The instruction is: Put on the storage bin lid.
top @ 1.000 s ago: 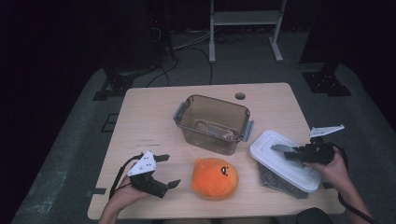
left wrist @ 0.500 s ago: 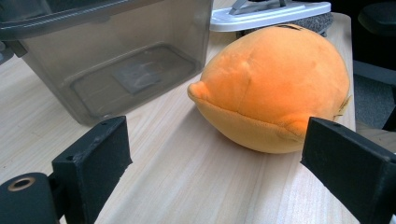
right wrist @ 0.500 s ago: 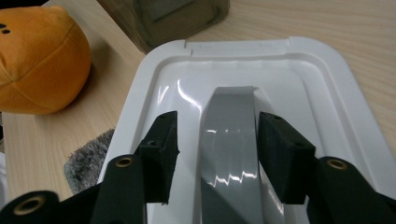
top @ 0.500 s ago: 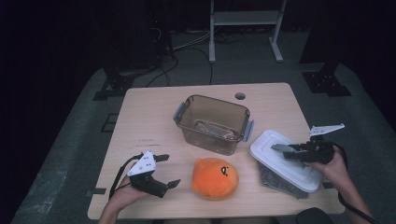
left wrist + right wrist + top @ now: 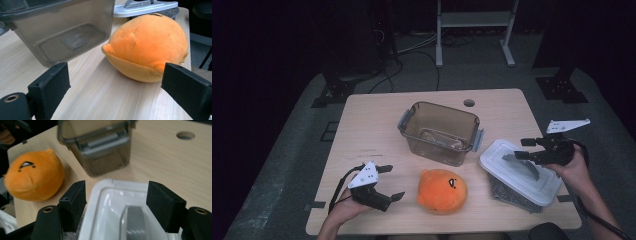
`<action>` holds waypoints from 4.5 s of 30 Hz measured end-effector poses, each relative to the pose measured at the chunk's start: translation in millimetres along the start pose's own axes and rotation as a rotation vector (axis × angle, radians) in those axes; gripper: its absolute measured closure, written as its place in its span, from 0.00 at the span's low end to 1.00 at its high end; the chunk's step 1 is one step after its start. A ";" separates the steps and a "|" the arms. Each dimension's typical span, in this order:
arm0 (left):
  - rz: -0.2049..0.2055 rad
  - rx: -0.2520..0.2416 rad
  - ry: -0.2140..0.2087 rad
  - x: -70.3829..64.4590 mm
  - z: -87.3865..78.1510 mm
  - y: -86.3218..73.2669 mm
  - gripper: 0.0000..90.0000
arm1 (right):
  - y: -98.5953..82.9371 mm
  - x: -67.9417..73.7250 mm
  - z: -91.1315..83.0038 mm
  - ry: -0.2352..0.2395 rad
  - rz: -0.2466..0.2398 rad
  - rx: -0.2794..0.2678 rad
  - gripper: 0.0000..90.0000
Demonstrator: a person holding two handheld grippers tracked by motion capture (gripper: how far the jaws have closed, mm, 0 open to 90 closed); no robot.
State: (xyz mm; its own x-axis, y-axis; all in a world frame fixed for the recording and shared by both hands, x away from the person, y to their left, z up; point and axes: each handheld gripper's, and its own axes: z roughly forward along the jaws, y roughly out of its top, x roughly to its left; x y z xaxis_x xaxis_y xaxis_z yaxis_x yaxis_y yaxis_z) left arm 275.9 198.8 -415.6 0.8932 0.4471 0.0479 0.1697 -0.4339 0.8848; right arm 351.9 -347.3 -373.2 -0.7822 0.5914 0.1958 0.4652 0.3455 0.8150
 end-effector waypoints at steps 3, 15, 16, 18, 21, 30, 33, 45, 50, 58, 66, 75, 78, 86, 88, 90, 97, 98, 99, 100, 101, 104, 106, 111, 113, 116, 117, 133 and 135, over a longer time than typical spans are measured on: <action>0.002 -0.001 0.004 0.6 -1.1 -0.2 0.08 | 15.9 13.6 0.3 0.018 -0.044 0.002 0.33; -0.007 -0.013 0.010 1.4 -3.3 -0.6 0.08 | 64.3 70.1 24.6 0.128 -0.210 0.021 0.29; -0.005 -0.011 0.011 1.7 -3.7 -0.6 0.08 | 67.1 74.3 27.6 0.136 -0.222 0.022 0.29; -0.007 -0.011 0.011 1.9 -4.0 -0.6 0.08 | 72.2 82.3 33.2 0.157 -0.243 0.025 0.28; -0.009 -0.010 0.008 1.9 -4.1 -0.7 0.08 | 78.4 94.3 42.6 0.188 -0.267 0.033 0.28; -0.014 -0.009 0.014 3.5 -5.9 -1.8 0.08 | 86.0 119.8 71.7 0.260 -0.319 0.056 0.28; -0.016 -0.011 0.017 4.0 -6.5 -2.0 0.08 | 87.2 127.3 81.6 0.285 -0.335 0.063 0.28; -0.020 -0.006 0.029 7.3 -8.3 -4.6 0.08 | 80.5 143.4 120.5 0.347 -0.363 0.113 0.28; -0.021 -0.001 0.035 8.5 -8.5 -5.7 0.08 | 77.8 148.8 133.2 0.362 -0.369 0.130 0.28; -0.031 -0.004 0.051 10.0 -8.3 -7.1 0.08 | 69.9 157.3 151.7 0.368 -0.390 0.170 0.28; -0.036 0.001 0.056 11.8 -9.1 -9.1 0.08 | 59.1 158.9 171.5 0.365 -0.394 0.217 0.28; -0.041 0.011 0.055 11.1 -5.4 -11.1 0.08 | 44.6 154.6 183.6 0.375 -0.333 0.248 0.41; -0.043 0.010 0.056 11.3 -5.3 -11.2 0.08 | 39.5 155.0 187.3 0.377 -0.318 0.259 0.45; -0.052 0.012 0.066 13.6 -6.1 -13.7 0.08 | 32.8 161.7 191.9 0.373 -0.320 0.283 0.55; -0.061 0.011 0.072 15.2 -7.0 -14.8 0.08 | 32.4 162.1 192.1 0.376 -0.319 0.291 0.58; -0.066 0.006 0.075 16.1 -7.5 -15.3 0.08 | 32.0 162.9 192.6 0.381 -0.322 0.302 0.61; -0.067 0.015 0.077 16.3 -6.6 -16.6 0.08 | 32.8 168.6 193.6 0.379 -0.325 0.320 0.70; -0.067 0.015 0.077 16.3 -6.6 -16.6 0.08 | 33.4 169.3 193.4 0.379 -0.324 0.322 0.71; -0.066 0.016 0.078 16.5 -6.8 -16.7 0.08 | 33.9 169.6 193.4 0.379 -0.322 0.325 0.71; -0.065 0.017 0.079 16.7 -7.0 -16.8 0.08 | 35.1 170.2 193.3 0.376 -0.324 0.328 0.72; -0.066 0.018 0.080 16.9 -7.4 -17.0 0.08 | 36.0 170.4 193.0 0.374 -0.325 0.331 0.73; -0.066 0.016 0.085 17.9 -8.9 -17.6 0.08 | 40.4 172.2 191.8 0.370 -0.334 0.336 0.77; -0.067 0.017 0.090 18.8 -10.0 -18.1 0.08 | 43.7 173.0 190.8 0.383 -0.334 0.336 0.79; -0.064 0.024 0.101 20.7 -12.5 -19.9 0.08 | 50.2 174.7 189.7 0.388 -0.338 0.350 0.82; -0.063 0.026 0.106 21.3 -13.5 -20.2 0.08 | 52.1 174.8 189.9 0.398 -0.337 0.353 0.83; -0.069 0.022 0.113 22.4 -15.4 -21.0 0.08 | 55.7 175.7 188.6 0.415 -0.334 0.354 0.83; -0.072 0.020 0.117 23.0 -16.4 -21.3 0.08 | 57.0 176.3 187.9 0.424 -0.330 0.351 0.83; -0.081 0.018 0.122 24.9 -18.3 -23.0 0.08 | 97.4 183.2 152.9 0.435 -0.342 0.243 0.83; -0.076 0.019 0.122 24.6 -18.2 -22.5 0.08 | 106.2 183.1 145.6 0.422 -0.348 0.221 0.83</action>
State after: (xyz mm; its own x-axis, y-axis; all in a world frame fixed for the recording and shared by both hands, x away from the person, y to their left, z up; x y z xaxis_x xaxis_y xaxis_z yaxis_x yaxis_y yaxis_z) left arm 286.5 233.8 -425.9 0.8202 0.5708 0.0379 0.2440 -0.4090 0.8793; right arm 318.4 -96.3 -330.2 -0.9805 0.0905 0.1745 0.1916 0.6380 0.7458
